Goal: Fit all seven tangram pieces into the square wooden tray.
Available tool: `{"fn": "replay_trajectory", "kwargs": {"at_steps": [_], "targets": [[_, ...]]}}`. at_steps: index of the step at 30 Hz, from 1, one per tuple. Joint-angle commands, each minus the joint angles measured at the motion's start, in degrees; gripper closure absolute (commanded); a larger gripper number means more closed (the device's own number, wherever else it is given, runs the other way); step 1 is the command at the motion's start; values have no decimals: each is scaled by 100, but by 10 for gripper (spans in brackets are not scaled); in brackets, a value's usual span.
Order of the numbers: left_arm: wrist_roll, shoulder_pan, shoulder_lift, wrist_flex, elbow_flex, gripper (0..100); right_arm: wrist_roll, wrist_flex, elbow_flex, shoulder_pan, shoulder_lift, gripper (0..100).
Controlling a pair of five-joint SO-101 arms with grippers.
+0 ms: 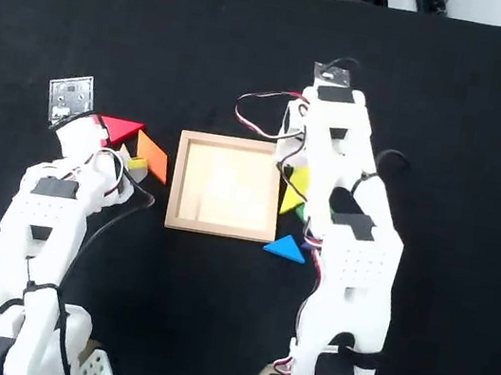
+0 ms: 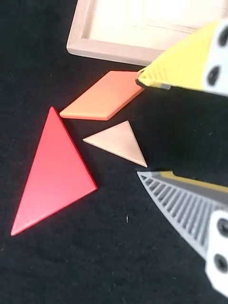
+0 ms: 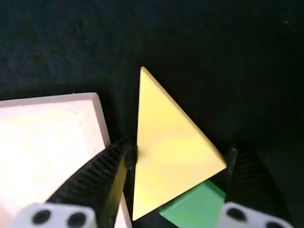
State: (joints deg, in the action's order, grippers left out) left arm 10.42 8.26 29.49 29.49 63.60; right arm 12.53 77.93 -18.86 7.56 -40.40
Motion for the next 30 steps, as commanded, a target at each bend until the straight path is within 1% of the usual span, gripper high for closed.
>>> {"fn": "replay_trajectory", "kwargs": {"at_steps": [1, 3, 5, 10, 13, 18, 21, 22, 24, 26, 27, 30], "targets": [[26, -48, 167, -53, -40, 722, -105, 0, -338, -114, -66, 695], [26, -40, 167, -53, -40, 722, -105, 18, -391, -123, -110, 695], [18, -40, 167, -53, -40, 722, -105, 18, -391, -114, -127, 717], [18, -31, 167, -70, -40, 722, -105, 18, -426, -114, -101, 859], [18, -31, 167, -79, -40, 722, -105, 26, -426, -123, -92, 896], [18, -31, 167, -79, -40, 722, -114, 44, -435, -123, -40, 895], [18, -31, 167, -88, -40, 722, -325, 360, -576, -141, 303, 889], [9, -31, 167, -88, -48, 722, -422, 580, -655, -193, 462, 868], [9, -31, 167, -88, -57, 722, -501, 1020, -743, -255, 804, 794], [9, -31, 167, -88, -57, 722, -527, 1266, -699, -264, 1095, 717], [9, -31, 167, -88, -66, 722, -598, 1327, -620, -246, 1209, 695], [9, -22, 167, -88, -57, 722, -738, 1231, -171, -176, 1376, 717]]}}
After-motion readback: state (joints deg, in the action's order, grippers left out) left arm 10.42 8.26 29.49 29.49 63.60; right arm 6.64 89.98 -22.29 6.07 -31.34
